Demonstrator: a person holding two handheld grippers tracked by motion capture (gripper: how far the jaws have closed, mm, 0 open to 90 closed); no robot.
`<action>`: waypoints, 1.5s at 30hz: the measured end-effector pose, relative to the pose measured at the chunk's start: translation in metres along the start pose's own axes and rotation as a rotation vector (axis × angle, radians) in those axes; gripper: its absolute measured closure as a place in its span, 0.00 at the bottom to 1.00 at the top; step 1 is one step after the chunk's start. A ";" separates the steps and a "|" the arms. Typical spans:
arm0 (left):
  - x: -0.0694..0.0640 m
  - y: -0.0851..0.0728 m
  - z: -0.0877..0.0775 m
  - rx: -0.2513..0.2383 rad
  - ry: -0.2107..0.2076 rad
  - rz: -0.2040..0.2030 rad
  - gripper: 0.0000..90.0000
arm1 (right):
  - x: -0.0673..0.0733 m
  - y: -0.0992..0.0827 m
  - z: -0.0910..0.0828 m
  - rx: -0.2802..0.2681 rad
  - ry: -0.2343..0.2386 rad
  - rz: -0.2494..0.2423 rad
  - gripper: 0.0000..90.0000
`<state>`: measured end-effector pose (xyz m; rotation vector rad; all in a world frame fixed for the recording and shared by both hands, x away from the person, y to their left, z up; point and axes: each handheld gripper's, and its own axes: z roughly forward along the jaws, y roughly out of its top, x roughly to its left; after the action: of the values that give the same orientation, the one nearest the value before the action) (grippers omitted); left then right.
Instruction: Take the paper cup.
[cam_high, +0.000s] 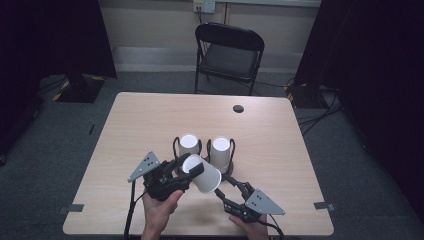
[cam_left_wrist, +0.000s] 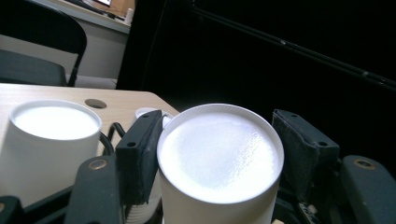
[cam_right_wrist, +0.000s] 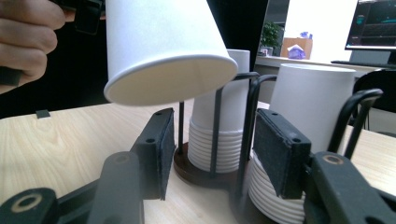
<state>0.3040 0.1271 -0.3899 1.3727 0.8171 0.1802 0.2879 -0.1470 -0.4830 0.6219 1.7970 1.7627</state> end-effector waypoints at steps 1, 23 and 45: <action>-0.001 -0.002 0.000 0.004 -0.008 -0.012 0.40 | 0.002 -0.001 0.001 -0.011 0.008 -0.012 0.54; 0.008 -0.007 -0.005 0.010 -0.025 -0.081 0.40 | 0.005 -0.003 0.006 -0.017 0.017 -0.008 0.59; 0.002 -0.011 0.010 0.104 -0.096 -0.110 0.40 | 0.006 0.007 0.008 -0.086 0.040 -0.035 0.67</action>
<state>0.3074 0.1179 -0.4004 1.4188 0.8284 -0.0143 0.2884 -0.1372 -0.4764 0.5212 1.7372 1.8299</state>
